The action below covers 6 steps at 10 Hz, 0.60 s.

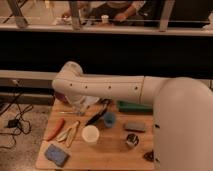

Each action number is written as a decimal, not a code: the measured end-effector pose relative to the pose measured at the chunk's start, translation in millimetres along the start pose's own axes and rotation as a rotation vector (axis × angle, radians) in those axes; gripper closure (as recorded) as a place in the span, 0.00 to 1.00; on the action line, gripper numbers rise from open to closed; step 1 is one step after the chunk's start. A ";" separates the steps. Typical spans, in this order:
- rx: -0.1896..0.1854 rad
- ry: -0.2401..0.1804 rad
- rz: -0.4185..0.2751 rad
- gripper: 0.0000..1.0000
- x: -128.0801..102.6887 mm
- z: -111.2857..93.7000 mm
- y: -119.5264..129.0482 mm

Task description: Place towel in purple bowl

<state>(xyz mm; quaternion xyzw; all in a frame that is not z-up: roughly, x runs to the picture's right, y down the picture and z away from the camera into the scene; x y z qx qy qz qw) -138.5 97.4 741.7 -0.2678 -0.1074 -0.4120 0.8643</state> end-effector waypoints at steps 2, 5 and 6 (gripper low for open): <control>0.019 -0.005 -0.044 0.94 -17.1 -3.0 -23.1; 0.147 -0.020 -0.082 0.94 -47.2 -14.1 -79.5; 0.186 -0.022 -0.077 0.94 -46.7 -15.8 -94.6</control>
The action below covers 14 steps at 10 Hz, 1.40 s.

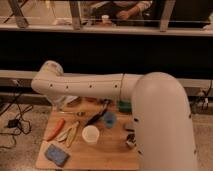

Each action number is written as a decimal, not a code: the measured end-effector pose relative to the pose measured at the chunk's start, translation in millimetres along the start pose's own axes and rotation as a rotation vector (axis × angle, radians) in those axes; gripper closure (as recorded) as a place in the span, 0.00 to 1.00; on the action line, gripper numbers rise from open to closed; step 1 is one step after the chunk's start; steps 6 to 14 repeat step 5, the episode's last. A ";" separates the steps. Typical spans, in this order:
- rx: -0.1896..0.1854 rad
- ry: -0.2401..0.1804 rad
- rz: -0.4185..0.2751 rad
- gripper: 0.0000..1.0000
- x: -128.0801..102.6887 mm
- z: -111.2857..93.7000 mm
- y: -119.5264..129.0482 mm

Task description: Place towel in purple bowl

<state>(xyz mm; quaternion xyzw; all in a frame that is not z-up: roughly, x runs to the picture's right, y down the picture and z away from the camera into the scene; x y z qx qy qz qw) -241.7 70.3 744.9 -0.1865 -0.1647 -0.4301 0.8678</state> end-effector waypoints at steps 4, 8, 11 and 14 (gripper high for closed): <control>0.065 0.012 0.034 0.94 42.6 14.8 -31.6; 0.066 0.014 0.035 0.94 48.1 19.4 -34.3; 0.066 0.014 0.035 0.94 48.1 19.4 -34.3; 0.066 0.014 0.035 0.94 48.1 19.4 -34.3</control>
